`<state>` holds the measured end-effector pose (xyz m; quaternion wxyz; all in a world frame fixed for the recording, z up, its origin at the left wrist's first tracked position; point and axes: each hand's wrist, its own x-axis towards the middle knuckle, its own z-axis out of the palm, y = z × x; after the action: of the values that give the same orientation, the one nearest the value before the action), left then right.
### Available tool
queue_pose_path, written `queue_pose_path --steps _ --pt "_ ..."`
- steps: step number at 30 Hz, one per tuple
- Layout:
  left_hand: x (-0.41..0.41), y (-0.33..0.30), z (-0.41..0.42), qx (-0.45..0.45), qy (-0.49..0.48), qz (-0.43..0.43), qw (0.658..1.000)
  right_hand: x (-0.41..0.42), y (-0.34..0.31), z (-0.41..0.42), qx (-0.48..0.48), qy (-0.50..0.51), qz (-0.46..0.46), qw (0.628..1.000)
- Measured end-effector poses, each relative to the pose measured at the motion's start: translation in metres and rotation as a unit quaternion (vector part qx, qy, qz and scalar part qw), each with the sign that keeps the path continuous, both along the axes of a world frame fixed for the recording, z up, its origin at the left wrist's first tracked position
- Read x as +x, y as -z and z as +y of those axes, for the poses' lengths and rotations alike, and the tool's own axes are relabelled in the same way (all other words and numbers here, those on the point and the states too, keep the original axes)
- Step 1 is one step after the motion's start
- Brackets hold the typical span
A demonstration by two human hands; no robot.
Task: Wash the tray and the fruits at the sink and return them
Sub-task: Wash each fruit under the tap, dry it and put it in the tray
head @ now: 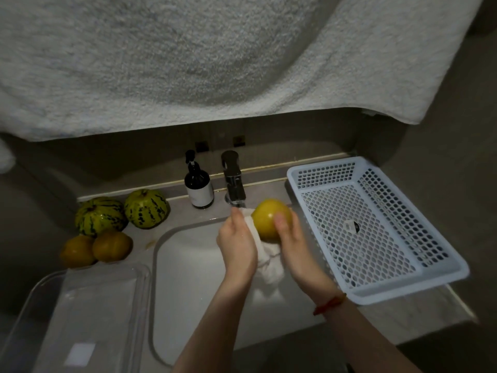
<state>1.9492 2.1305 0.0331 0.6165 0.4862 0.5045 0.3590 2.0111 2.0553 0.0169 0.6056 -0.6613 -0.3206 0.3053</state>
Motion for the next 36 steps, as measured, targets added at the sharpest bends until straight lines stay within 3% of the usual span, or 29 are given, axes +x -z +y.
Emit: queue_pose_path --steps 1,3,4,6,8,10,14,16,18,21,23,25,27,29,31,34,36 --pt "0.003 -0.002 0.002 -0.093 0.026 -0.038 0.995 -0.002 0.000 0.001 -0.014 0.006 -0.010 1.000" --pt "0.000 -0.013 0.007 -0.321 0.113 -0.140 0.930 0.000 0.006 -0.005 -0.036 0.001 -0.064 0.997" --pt "-0.002 -0.014 0.010 -0.375 0.148 -0.171 0.899 0.003 0.009 -0.009 -0.036 -0.010 -0.112 0.993" --pt "-0.008 -0.012 0.017 -0.394 0.207 -0.187 0.876 0.011 0.010 -0.015 -0.024 -0.028 -0.239 0.970" --pt "-0.015 -0.008 0.021 -0.373 0.249 -0.195 0.873 0.017 0.007 -0.016 0.003 -0.021 -0.366 0.931" --pt "-0.020 -0.004 0.020 -0.343 0.268 -0.194 0.879 0.018 0.005 -0.016 0.036 -0.009 -0.427 0.904" --pt "-0.023 0.007 0.013 -0.250 0.292 -0.239 0.892 0.015 -0.005 -0.012 0.041 -0.054 -0.373 0.925" --pt "-0.022 0.009 0.009 -0.258 0.271 -0.260 0.890 0.017 -0.010 -0.013 0.028 -0.097 -0.319 0.942" --pt "-0.021 0.010 0.007 -0.287 0.260 -0.265 0.883 0.021 -0.016 -0.015 0.019 -0.113 -0.209 0.971" --pt "-0.021 0.013 0.008 -0.298 0.273 -0.288 0.868 0.028 -0.022 -0.016 0.044 -0.018 0.017 0.999" --pt "-0.018 0.012 0.007 -0.297 0.285 -0.300 0.860 0.031 -0.021 -0.010 0.020 0.010 0.177 0.984" --pt "-0.015 0.008 0.004 -0.281 0.305 -0.298 0.859 0.029 -0.019 -0.006 0.008 -0.020 0.338 0.941" --pt "-0.011 0.003 0.002 -0.241 0.335 -0.262 0.873 0.025 -0.016 -0.002 0.007 -0.009 0.405 0.914" --pt "-0.010 -0.003 0.002 -0.138 0.353 -0.128 0.916 0.024 -0.010 0.000 0.043 0.055 0.394 0.917" --pt "-0.010 -0.003 0.004 0.003 0.318 0.017 0.948 0.024 -0.007 0.001 0.089 0.118 0.319 0.936" --pt "-0.012 -0.004 -0.001 0.175 0.302 0.002 0.937 0.020 -0.013 0.002 0.109 0.149 0.164 0.969" --pt "-0.013 -0.004 -0.008 0.203 0.339 -0.027 0.918 0.015 -0.017 0.004 0.098 0.156 0.066 0.981"
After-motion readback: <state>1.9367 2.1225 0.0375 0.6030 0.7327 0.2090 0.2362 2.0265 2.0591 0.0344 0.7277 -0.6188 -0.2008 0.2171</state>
